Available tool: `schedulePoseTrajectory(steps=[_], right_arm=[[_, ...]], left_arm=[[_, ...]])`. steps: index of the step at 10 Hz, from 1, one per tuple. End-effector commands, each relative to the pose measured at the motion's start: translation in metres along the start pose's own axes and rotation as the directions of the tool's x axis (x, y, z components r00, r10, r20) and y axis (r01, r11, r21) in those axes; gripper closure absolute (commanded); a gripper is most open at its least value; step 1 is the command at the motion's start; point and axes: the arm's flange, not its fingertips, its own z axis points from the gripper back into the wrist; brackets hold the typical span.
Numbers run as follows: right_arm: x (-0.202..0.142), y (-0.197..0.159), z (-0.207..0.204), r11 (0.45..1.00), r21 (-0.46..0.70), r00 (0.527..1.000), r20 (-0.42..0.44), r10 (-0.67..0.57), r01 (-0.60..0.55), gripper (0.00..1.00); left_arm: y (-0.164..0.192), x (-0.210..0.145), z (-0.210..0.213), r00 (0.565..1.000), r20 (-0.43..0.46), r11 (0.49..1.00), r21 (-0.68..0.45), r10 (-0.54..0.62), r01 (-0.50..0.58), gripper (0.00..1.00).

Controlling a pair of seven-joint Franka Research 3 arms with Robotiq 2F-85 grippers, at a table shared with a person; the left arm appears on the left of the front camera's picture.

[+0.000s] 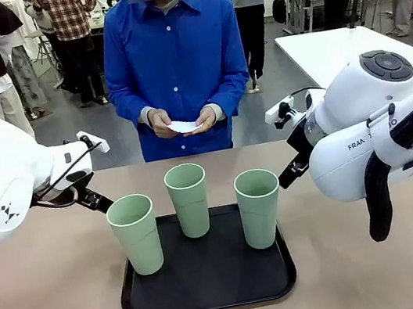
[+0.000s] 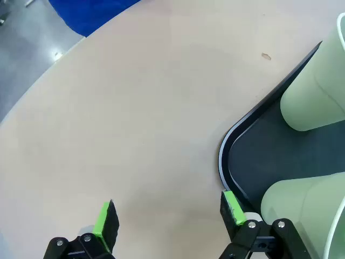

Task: Place coasters on the table and set cups on them.
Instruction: Pick up one Reusable plastic cup and place it on a coaster set by the human.

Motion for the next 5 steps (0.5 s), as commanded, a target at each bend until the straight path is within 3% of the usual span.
schedulePoseTrajectory(steps=[1, 5], right_arm=[[0.0000, 0.0000, 0.0000, 1.000, 0.000, 1.000, 0.000, 0.000, 0.000, 0.00], [0.0000, 0.0000, 0.0000, 1.000, 0.000, 1.000, 0.000, 0.000, 0.000, 0.00]], left_arm=[[-0.0001, 0.0000, 0.0000, 1.000, 0.000, 1.000, 0.000, 0.000, 0.000, 0.00], [-0.0001, 0.0000, 0.0000, 1.000, 0.000, 1.000, 0.000, 0.000, 0.000, 0.00]])
